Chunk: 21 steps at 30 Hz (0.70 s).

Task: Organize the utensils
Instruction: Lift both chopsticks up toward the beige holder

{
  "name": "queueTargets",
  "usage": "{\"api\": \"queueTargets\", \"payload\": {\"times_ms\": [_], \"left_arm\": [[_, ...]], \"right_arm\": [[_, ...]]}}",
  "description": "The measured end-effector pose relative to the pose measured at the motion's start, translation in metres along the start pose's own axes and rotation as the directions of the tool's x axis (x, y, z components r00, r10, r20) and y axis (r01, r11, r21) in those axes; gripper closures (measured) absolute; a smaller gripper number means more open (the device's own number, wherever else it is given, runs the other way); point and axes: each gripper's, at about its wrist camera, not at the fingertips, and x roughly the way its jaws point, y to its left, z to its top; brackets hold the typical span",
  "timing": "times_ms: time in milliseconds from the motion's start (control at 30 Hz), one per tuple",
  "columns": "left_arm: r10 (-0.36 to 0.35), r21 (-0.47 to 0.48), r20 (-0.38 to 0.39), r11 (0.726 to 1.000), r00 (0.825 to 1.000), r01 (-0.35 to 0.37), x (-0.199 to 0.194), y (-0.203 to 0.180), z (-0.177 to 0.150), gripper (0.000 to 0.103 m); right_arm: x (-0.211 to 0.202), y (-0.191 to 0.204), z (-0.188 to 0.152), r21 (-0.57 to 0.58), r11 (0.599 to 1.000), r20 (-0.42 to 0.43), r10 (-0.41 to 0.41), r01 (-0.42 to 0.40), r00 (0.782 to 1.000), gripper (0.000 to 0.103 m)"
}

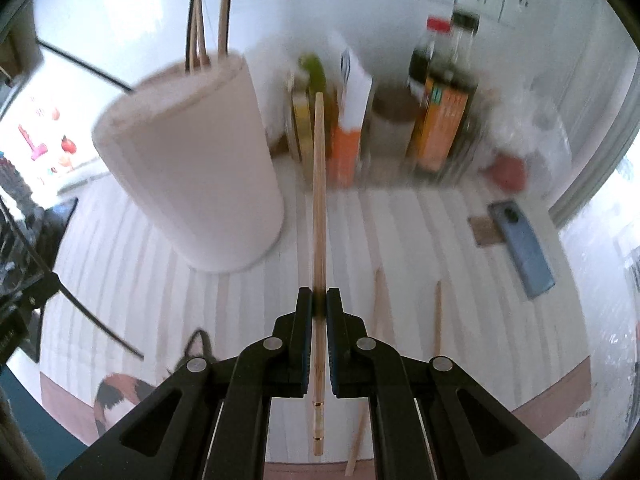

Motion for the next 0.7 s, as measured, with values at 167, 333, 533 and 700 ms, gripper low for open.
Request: {"api": "queueTargets", "payload": {"times_ms": [167,333,533,700], "left_arm": [[-0.024,-0.004,0.111,1.0,0.994,0.025,-0.034,0.009,0.035,0.1],[-0.079,-0.008,0.192,0.997,0.978,0.082,-0.073,0.016,0.064,0.1],[-0.163,0.023,0.262,0.986,0.951,0.163,-0.114,0.009,0.094,0.1],[-0.204,0.056,0.288,0.979,0.936,0.196,-0.119,-0.006,0.119,0.1]], "right_arm": [[-0.029,0.011,0.025,0.015,1.0,0.067,0.019,-0.02,0.998,0.096],[-0.051,0.012,0.056,0.031,0.997,0.136,0.063,-0.068,0.989,0.096],[-0.079,0.014,0.094,0.048,0.988,0.224,0.131,-0.145,0.966,0.096],[-0.096,0.018,0.124,0.048,0.977,0.282,0.185,-0.207,0.941,0.096]]}}
